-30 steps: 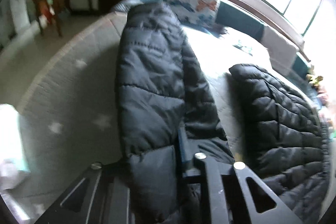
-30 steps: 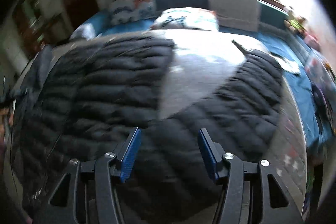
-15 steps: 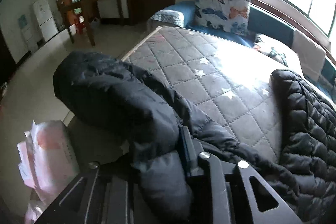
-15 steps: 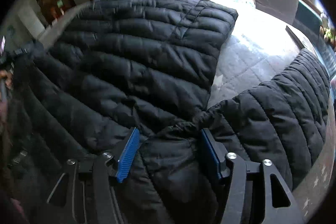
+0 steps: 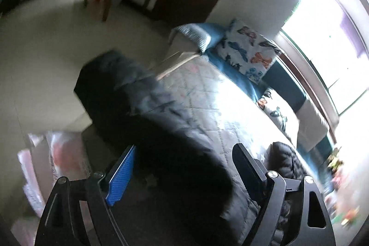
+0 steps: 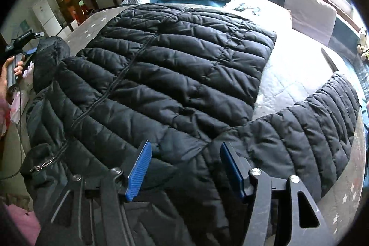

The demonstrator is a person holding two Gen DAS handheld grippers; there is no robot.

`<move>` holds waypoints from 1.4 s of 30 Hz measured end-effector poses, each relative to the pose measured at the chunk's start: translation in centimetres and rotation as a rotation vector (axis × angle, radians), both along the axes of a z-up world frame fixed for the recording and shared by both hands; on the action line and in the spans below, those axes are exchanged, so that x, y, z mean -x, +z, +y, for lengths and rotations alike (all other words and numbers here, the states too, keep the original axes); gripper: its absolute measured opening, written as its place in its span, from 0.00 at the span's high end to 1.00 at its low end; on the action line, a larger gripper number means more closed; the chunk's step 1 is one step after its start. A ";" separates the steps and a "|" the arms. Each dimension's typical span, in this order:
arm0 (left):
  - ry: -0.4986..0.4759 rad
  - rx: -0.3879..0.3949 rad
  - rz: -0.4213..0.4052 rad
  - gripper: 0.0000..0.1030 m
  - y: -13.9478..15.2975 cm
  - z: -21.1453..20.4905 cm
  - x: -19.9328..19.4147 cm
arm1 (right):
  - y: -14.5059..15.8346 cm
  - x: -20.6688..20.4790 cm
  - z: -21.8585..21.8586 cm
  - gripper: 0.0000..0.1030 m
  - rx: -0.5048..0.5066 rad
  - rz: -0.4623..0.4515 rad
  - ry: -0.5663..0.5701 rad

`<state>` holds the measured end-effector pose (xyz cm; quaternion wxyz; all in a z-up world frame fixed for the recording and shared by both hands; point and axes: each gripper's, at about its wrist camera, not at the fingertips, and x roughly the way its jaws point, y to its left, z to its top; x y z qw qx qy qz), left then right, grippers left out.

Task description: Fold large clothes

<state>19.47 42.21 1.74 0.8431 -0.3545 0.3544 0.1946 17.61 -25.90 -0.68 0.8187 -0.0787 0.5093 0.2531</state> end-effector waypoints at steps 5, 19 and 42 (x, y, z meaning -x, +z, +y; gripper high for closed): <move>0.055 0.239 -0.021 0.14 -3.8 3.8 -0.9 | -0.7 -0.7 1.4 0.34 0.015 0.022 0.011; -0.203 0.105 -0.350 0.82 4.8 3.8 -5.3 | 1.2 -1.0 3.2 0.34 -0.007 -0.025 0.003; -1.136 -0.123 -0.373 0.83 9.4 -33.8 3.3 | 4.8 3.8 -2.5 0.34 -0.166 -0.120 -0.097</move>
